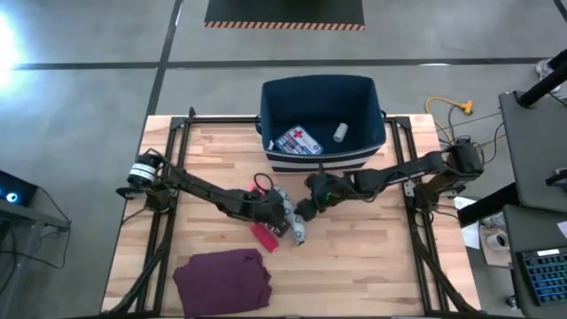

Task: Pick & place medical supplies in basket/bin
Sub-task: Put the white mailer bag into the blue bin

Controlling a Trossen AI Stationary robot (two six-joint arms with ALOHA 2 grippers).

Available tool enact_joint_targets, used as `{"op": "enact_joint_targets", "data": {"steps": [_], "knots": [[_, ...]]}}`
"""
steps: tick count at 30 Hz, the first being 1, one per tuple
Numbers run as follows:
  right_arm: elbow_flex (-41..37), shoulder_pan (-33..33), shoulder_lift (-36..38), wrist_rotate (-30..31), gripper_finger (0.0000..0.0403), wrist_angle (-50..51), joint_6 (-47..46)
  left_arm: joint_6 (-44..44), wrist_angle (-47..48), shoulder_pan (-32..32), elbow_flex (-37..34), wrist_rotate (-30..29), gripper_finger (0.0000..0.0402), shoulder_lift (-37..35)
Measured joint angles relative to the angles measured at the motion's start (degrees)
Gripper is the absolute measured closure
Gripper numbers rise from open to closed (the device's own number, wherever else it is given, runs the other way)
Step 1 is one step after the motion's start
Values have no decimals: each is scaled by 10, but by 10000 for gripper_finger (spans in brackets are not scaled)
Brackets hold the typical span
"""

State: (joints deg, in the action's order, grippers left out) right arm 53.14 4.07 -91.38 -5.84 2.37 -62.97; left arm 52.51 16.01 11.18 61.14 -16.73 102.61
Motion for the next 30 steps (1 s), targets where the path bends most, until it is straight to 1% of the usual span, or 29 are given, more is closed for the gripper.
{"op": "enact_joint_targets", "data": {"steps": [3,6,14,23,27,30], "knots": [[9,0,5,2,197,1,13,-3,0,0,0,0,401,0],[13,2,2,3,179,2,17,-25,-5,0,0,1,401,-2],[11,2,-40,8,148,0,12,-43,-5,1,0,1,401,-5],[26,2,-72,11,135,1,16,-66,-28,15,-1,-16,401,-7],[46,1,-96,12,141,5,24,-68,-32,21,-1,-17,401,-7],[71,1,-109,12,146,39,24,-74,-31,27,-2,-23,401,-10]]}}
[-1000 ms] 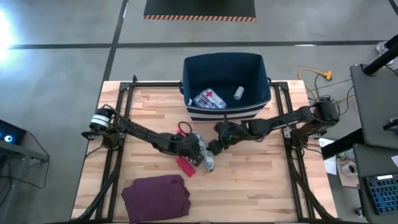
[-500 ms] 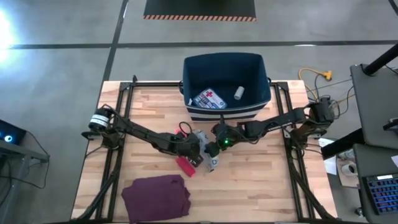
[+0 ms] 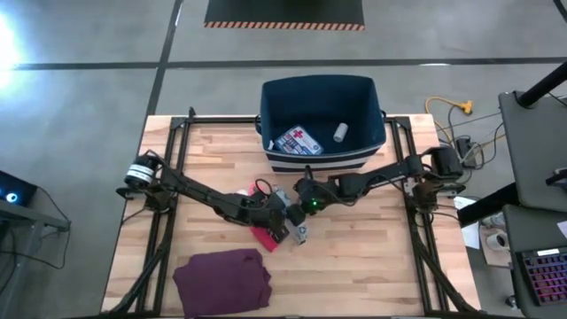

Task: Pick & place medical supplies in basket/bin
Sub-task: Put the white mailer bag into the blue bin

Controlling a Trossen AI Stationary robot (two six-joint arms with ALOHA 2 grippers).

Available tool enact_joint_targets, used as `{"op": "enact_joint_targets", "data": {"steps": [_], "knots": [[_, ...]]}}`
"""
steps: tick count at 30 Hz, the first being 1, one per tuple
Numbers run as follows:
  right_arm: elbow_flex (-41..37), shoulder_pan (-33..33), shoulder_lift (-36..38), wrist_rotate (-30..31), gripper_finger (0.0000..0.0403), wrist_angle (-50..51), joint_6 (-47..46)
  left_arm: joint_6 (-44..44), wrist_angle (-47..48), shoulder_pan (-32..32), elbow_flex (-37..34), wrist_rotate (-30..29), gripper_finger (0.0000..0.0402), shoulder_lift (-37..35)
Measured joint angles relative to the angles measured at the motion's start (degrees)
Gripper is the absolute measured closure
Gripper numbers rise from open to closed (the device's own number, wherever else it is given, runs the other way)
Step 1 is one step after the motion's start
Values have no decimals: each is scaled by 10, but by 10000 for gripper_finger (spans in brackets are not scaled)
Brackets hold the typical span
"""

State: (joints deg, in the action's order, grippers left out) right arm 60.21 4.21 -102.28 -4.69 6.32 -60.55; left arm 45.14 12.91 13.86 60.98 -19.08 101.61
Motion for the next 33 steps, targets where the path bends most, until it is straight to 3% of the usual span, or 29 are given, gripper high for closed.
{"op": "enact_joint_targets", "data": {"steps": [6,10,17,25,30,33], "knots": [[65,0,-5,17,152,166,68,-3,-9,12,0,-35,401,-18],[90,-3,-1,32,166,217,108,-6,-10,16,-2,-65,401,-48],[62,-6,-1,-1,219,190,82,-6,-8,22,-41,-125,401,-134],[58,-6,6,-17,253,152,70,14,-8,46,-122,-182,401,-261],[77,4,71,-15,275,143,70,52,-7,60,-178,-200,401,-338],[82,17,132,30,282,145,70,74,-8,75,-204,-217,401,-376]]}}
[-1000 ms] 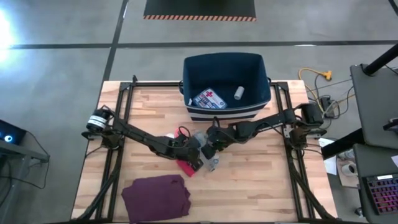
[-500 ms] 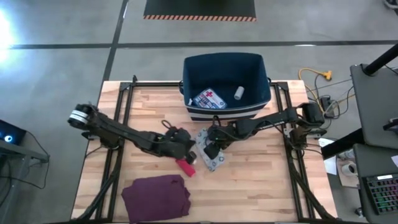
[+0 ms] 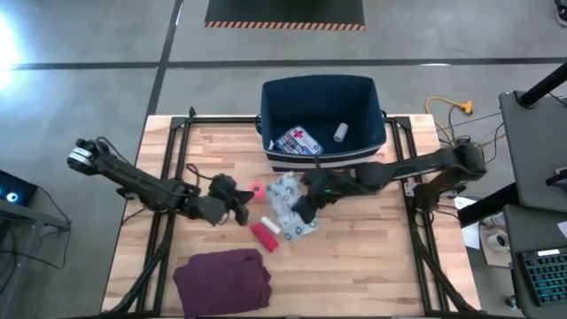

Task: Pick & place medical supplies in basket/bin
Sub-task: Put the white mailer bag into the blue bin

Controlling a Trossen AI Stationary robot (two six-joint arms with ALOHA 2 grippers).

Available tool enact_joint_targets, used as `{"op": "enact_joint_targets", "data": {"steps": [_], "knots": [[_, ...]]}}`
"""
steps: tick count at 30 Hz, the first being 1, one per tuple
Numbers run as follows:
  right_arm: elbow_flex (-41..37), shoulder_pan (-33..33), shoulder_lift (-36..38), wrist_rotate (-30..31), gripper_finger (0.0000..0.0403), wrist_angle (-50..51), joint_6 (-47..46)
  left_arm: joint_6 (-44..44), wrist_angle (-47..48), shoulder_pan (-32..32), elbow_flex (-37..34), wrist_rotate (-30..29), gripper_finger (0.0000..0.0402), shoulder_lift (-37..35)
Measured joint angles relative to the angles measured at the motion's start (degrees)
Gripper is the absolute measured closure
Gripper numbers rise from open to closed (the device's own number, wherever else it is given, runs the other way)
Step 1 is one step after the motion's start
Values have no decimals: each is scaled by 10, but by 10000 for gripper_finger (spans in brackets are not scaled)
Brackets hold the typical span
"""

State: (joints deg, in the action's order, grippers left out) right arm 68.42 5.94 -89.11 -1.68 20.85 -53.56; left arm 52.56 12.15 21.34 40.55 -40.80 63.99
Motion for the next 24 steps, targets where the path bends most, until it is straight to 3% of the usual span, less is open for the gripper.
{"op": "enact_joint_targets", "data": {"steps": [6,9,11,13,18,21,24], "knots": [[7,-1,150,198,278,30,3,25,-20,28,-24,-42,401,-32],[7,-38,212,295,277,46,33,25,-30,29,-21,-43,401,-27],[7,-85,242,318,280,60,54,21,-32,28,-11,-43,401,-16],[7,-144,254,295,283,80,61,16,-32,28,0,-43,401,-3],[4,-297,223,142,280,114,71,5,-32,28,25,-42,401,26],[5,-355,184,60,272,120,73,5,-33,28,37,-38,401,39],[12,-379,147,35,256,157,72,15,-31,28,38,-19,401,44]]}}
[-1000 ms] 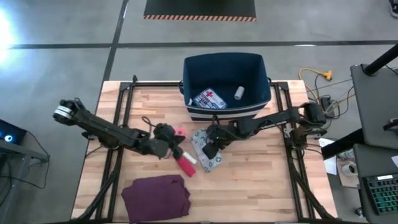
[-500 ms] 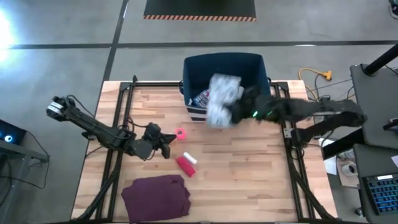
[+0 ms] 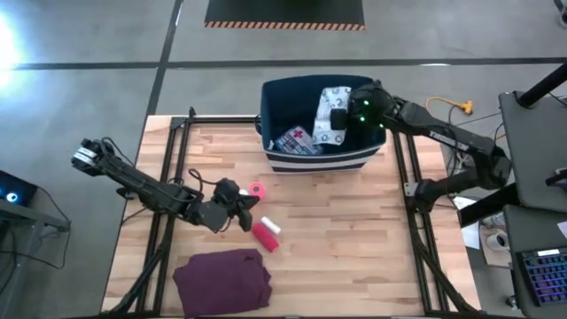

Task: Pick & place medical supplies in basket/bin
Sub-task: Put the white mailer bag into the blue bin, then put the pink bandage into the blue bin

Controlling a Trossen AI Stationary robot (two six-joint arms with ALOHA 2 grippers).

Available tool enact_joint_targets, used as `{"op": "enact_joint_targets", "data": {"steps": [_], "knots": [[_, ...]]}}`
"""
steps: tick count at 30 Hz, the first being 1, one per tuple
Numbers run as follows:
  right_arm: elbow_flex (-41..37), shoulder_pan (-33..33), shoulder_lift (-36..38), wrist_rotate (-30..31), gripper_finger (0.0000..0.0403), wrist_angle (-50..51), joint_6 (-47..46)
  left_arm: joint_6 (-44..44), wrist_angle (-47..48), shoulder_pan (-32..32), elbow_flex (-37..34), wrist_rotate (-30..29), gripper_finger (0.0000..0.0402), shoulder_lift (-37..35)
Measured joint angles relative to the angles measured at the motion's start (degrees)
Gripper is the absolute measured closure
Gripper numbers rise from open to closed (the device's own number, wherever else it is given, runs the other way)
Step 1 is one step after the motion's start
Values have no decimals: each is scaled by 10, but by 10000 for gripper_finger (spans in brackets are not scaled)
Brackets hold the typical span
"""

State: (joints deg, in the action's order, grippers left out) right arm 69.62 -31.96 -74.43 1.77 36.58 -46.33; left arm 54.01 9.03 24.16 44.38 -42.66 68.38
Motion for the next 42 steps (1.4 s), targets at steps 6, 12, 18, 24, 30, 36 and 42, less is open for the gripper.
{"op": "enact_joint_targets", "data": {"steps": [6,12,18,24,30,36,42], "knots": [[47,18,-17,32,195,73,45,27,9,6,-5,40,380,12],[123,89,15,158,127,93,150,24,65,6,5,43,296,12],[175,196,42,179,93,177,208,-120,119,4,44,51,234,13],[159,367,42,265,95,265,155,-220,243,-50,90,53,221,13],[110,539,26,327,99,352,-78,-282,233,-155,85,220,221,24],[27,680,18,347,102,400,-338,-394,209,-153,86,257,222,68],[-49,751,17,348,102,383,-514,-418,218,-169,82,252,222,126]]}}
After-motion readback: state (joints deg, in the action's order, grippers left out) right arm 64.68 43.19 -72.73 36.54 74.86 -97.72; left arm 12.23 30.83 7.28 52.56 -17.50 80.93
